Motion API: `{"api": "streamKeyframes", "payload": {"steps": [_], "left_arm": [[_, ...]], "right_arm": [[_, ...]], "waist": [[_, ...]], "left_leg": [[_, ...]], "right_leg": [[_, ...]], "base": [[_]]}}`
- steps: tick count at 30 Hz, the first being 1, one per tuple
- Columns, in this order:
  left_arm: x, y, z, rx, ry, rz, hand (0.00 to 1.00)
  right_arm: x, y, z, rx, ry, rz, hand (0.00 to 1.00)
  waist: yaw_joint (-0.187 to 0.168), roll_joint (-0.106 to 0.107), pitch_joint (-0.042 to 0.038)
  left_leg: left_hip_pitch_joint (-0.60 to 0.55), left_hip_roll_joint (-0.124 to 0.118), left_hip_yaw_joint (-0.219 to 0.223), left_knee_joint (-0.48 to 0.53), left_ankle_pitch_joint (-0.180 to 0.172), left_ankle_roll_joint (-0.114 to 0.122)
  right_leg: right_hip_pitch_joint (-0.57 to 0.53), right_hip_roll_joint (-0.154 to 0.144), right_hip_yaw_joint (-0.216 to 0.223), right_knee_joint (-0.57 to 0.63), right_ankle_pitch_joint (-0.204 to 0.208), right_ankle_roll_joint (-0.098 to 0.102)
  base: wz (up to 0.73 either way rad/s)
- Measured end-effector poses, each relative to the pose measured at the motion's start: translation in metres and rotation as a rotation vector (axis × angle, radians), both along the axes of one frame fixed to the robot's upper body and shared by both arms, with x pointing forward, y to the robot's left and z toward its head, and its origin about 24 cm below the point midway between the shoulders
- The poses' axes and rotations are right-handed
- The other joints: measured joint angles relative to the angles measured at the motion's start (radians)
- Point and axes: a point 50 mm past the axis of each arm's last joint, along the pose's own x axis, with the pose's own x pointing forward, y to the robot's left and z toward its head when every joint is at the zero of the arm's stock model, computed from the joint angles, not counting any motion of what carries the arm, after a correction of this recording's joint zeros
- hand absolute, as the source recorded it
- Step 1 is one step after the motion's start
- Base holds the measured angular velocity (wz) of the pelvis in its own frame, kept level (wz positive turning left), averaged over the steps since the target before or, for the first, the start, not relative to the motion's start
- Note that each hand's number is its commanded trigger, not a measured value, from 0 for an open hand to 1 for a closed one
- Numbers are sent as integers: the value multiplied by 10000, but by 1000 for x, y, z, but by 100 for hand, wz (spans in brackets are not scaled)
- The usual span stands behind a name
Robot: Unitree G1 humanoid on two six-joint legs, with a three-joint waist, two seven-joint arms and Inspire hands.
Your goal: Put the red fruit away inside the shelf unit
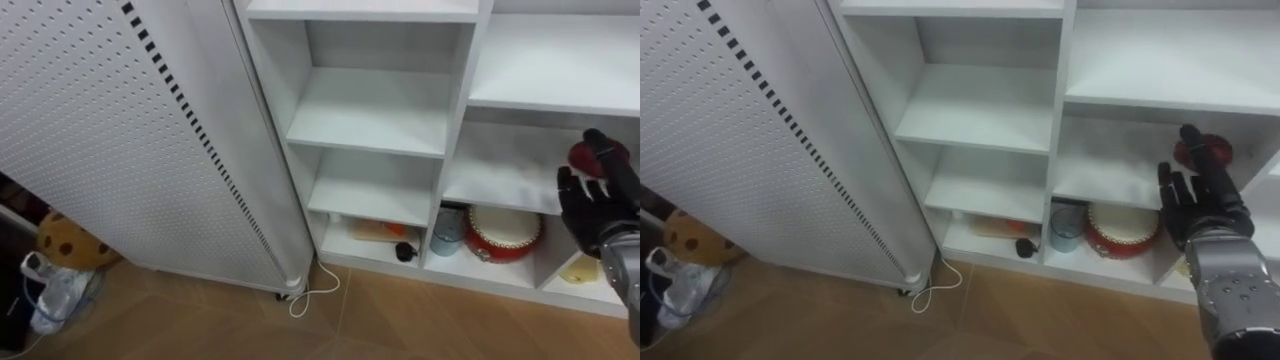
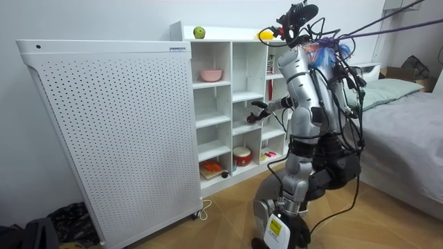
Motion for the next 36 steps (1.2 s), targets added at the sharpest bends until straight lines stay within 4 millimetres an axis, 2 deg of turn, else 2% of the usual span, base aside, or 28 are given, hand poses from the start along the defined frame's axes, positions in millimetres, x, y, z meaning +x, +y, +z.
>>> {"api": "streamKeyframes", "payload": {"steps": [10,18,22,28,30,34,36], "left_arm": [[0,-3,-1,-50,32,-259,0],[0,-3,-1,-94,48,-311,0],[1,-3,0,-108,5,-315,0],[-2,-3,-2,-337,274,-352,0],[-5,-2,-3,-439,445,-279,0],[-6,8,-1,-402,528,125,0],[0,14,1,-314,371,388,0]], "right_arm": [[-1,-1,0,15,92,-113,0],[-1,0,-1,-230,199,-73,0],[-2,-1,-6,-534,443,-7,0],[-11,-6,-37,-726,1152,241,0],[-20,-10,-59,-978,1571,470,0],[-34,-13,-87,-1857,2314,1132,0],[-55,-19,-115,-2335,3142,1465,0]], "waist": [[-22,-27,18],[13,-38,26],[-48,-35,29],[7,-72,71],[25,-102,92],[-13,-236,174],[-103,-242,191]], "left_leg": [[95,41,18,-29,-19,-30],[787,176,44,-600,0,-63],[998,189,62,-784,24,-7],[2148,189,18,-1601,55,-43],[2855,185,18,-1968,60,-55],[3770,193,4,-2712,129,-130],[4340,246,-3,-2999,148,-159]], "right_leg": [[84,22,-21,-38,15,-5],[818,194,-144,-747,147,-13],[1030,200,-215,-954,240,54],[2165,339,-304,-1736,298,101],[2831,408,-289,-2057,316,71],[3718,493,-414,-2701,319,108],[4445,604,-595,-3118,316,159]], "base": [[-1],[-6],[-3],[0],[0],[2],[18]]}}
